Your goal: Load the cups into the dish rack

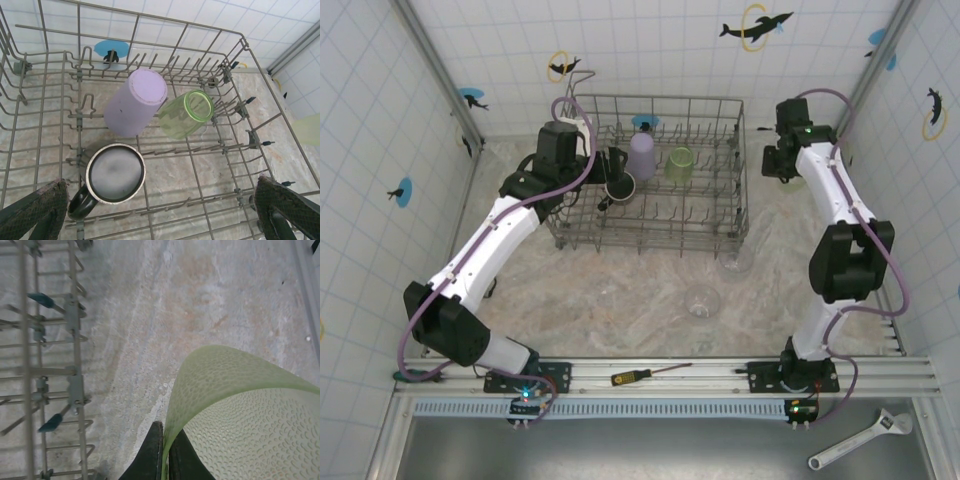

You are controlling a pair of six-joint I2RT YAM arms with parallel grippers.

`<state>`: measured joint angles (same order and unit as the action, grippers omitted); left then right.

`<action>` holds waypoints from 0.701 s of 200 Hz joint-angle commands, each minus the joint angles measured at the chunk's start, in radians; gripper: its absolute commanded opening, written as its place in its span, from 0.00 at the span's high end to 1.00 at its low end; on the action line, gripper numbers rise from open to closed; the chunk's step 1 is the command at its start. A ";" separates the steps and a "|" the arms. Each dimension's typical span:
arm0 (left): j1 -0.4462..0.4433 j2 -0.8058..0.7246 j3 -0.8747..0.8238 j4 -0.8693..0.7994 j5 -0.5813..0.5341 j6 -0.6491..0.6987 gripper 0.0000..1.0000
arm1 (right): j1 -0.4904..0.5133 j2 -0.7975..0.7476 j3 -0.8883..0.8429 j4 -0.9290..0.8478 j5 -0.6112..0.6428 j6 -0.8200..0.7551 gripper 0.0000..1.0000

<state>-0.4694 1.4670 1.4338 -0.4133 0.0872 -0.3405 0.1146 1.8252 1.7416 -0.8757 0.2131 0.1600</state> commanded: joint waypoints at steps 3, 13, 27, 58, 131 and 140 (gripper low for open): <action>0.006 0.016 0.003 -0.003 0.006 0.006 0.02 | 0.065 -0.077 0.053 -0.008 0.073 -0.028 1.00; 0.008 0.021 0.006 -0.004 0.012 0.006 0.02 | 0.093 -0.093 0.057 0.001 0.093 -0.032 1.00; 0.007 0.027 0.015 -0.007 0.018 0.005 0.02 | 0.119 -0.120 0.059 0.025 0.101 -0.033 1.00; 0.007 0.041 0.028 -0.010 0.011 -0.009 0.02 | 0.178 -0.181 0.036 0.127 0.090 -0.039 1.00; 0.008 0.062 0.046 0.005 0.059 -0.052 0.02 | 0.290 -0.300 -0.115 0.331 -0.016 -0.003 1.00; 0.008 0.063 0.045 0.015 0.078 -0.061 0.02 | 0.299 -0.327 -0.169 0.380 -0.052 0.017 1.00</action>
<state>-0.4694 1.5177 1.4475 -0.4129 0.1143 -0.3672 0.3973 1.5776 1.6707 -0.6411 0.2325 0.1326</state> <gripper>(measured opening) 0.975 0.066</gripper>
